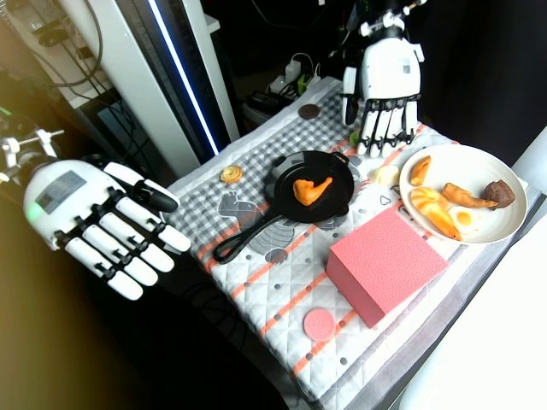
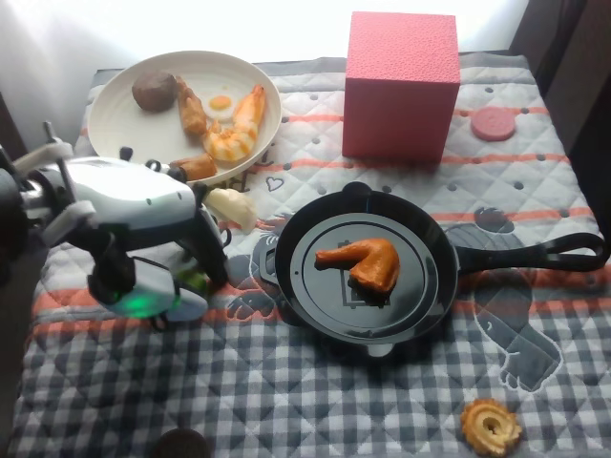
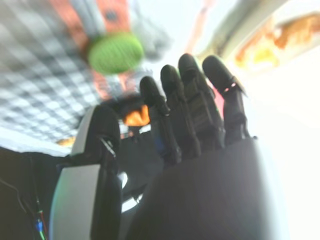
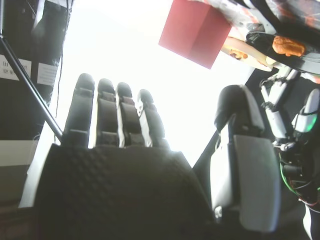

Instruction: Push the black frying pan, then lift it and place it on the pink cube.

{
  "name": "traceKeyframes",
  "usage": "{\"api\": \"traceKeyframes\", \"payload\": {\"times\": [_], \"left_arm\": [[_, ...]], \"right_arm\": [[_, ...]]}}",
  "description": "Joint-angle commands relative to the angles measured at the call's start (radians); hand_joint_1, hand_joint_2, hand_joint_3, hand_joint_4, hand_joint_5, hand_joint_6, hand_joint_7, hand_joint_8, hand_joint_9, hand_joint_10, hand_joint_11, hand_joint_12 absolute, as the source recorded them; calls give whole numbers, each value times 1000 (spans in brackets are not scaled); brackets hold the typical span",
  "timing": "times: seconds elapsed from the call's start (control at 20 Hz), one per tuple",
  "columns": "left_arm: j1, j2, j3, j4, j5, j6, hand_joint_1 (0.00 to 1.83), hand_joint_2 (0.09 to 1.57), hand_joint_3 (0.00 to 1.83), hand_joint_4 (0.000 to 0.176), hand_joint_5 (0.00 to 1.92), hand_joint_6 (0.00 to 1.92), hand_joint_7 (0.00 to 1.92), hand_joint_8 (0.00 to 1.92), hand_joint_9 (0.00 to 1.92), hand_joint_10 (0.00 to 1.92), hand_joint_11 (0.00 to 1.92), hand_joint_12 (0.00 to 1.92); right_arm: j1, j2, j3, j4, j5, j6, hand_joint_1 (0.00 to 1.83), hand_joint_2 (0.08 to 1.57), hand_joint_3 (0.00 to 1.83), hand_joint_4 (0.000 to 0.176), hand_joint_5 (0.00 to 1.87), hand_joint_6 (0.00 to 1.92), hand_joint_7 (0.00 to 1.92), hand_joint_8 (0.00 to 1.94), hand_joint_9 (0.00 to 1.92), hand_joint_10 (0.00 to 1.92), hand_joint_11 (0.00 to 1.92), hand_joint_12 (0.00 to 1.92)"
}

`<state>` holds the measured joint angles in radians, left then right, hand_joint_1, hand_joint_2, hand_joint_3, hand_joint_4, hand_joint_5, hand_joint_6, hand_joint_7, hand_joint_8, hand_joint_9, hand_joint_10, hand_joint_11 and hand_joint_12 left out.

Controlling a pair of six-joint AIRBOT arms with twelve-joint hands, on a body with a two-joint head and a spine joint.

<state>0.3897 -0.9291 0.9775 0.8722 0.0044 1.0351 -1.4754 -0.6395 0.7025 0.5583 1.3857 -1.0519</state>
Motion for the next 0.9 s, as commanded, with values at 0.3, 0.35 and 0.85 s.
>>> {"api": "traceKeyframes", "payload": {"times": [0.3,0.35,0.85], "left_arm": [[-15,-42,5,0,-125,-1,508,1249,8,0,643,11,590,2,515,14,0,1383],[-15,-49,6,0,-132,-1,498,1254,8,0,634,7,591,2,518,17,0,1400],[-23,-119,23,0,-184,-1,527,1304,1,0,568,2,521,1,205,598,0,1387]], "right_arm": [[-1,-3,6,11,126,7,386,1196,8,19,0,0,0,0,0,0,1,0],[-2,-4,6,12,126,7,397,1196,6,29,0,0,0,0,0,0,1,0],[-2,-17,6,20,130,14,377,1206,0,30,0,0,0,0,0,0,1,367]]}}
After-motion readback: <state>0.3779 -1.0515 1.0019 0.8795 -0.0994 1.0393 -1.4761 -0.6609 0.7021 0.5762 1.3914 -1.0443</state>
